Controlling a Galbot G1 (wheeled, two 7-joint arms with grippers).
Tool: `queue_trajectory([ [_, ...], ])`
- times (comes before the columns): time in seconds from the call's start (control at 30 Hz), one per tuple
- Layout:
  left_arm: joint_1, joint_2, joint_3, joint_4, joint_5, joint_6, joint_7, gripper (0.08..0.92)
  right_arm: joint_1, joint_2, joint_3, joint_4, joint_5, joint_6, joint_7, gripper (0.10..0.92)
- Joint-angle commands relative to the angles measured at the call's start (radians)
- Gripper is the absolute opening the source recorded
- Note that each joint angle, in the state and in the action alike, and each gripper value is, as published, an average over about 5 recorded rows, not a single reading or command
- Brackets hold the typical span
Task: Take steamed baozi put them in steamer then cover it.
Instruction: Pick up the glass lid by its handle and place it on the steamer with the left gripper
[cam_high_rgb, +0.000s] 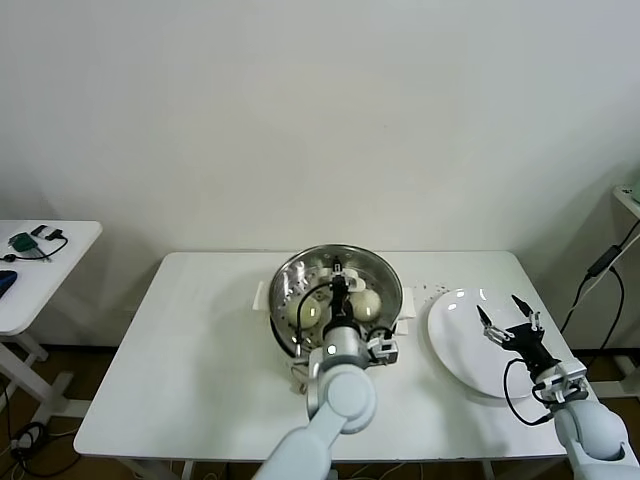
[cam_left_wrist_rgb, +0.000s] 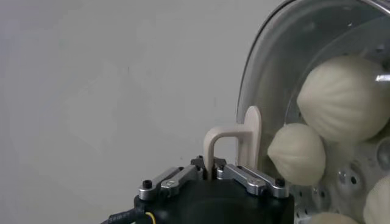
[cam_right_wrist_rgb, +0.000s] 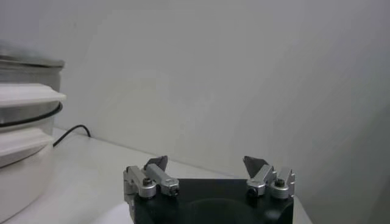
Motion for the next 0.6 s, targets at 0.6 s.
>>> queue_trajectory([
  [0.6,0.013,0.009,-0.016,-0.009,0.029,0.007,0.019,0.157,-0.004,-0.002,0.014,-0.009,-0.012,0.004,-0.011,0.823],
])
